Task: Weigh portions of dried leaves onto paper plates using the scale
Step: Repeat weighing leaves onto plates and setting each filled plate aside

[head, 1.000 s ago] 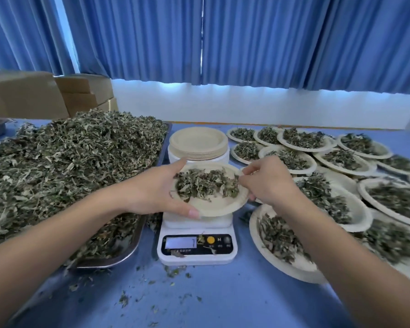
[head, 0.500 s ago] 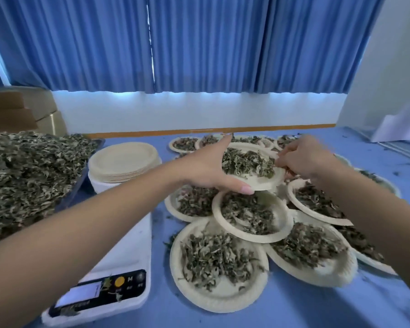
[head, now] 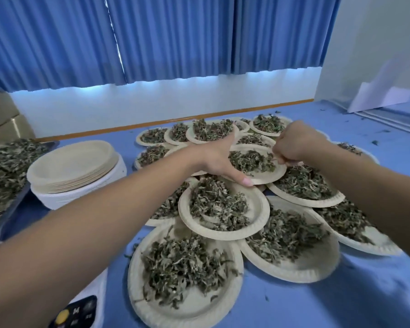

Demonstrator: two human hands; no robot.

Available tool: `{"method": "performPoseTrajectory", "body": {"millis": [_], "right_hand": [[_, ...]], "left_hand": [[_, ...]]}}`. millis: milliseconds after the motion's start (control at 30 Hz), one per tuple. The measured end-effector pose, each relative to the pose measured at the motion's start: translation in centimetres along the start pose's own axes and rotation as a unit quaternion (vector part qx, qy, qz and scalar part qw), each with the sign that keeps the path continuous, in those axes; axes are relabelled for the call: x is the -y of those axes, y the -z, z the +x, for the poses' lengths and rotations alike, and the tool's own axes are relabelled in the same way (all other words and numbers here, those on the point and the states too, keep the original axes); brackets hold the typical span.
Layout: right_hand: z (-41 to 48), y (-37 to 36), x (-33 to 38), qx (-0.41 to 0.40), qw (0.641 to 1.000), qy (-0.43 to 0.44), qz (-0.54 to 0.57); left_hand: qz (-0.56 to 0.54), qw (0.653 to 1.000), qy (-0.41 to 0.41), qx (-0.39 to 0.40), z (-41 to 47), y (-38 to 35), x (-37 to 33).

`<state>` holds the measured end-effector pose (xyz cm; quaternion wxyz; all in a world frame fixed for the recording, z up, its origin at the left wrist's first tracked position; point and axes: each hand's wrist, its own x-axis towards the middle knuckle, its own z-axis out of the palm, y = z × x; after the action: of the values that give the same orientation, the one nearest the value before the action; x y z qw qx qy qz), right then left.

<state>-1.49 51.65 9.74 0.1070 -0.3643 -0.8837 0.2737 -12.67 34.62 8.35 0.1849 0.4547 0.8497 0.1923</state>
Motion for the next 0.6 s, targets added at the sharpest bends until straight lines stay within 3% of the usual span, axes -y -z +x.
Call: {"method": "performPoseTrajectory", "body": {"millis": [100, 267, 367, 467, 600], "right_hand": [[-0.3, -0.5, 1.5, -0.041, 0.995, 0.06, -0.068], [-1.7, -3.0, 5.5, -0.085, 0.973, 0.209, -0.057], [-3.4, -5.4, 9.1, -0.047, 0.948, 0.313, -0.034], [-4.7, -8.2, 13.4, -0.009, 0.916, 0.4, -0.022], [-5.7, -12.2, 19.0, 0.016, 0.883, 0.468, -0.041]], "left_hand": [[-0.029, 0.999, -0.004, -0.018, -0.3, 0.2, 0.8], [-0.048, 0.992, -0.034, -0.111, -3.0, 1.8, 2.7], [-0.084, 0.969, -0.07, -0.224, -5.5, 3.4, 4.9], [-0.054, 0.945, -0.05, -0.32, -8.4, 5.2, 8.4], [0.035, 0.933, -0.011, -0.359, -12.9, 7.6, 13.9]]}}
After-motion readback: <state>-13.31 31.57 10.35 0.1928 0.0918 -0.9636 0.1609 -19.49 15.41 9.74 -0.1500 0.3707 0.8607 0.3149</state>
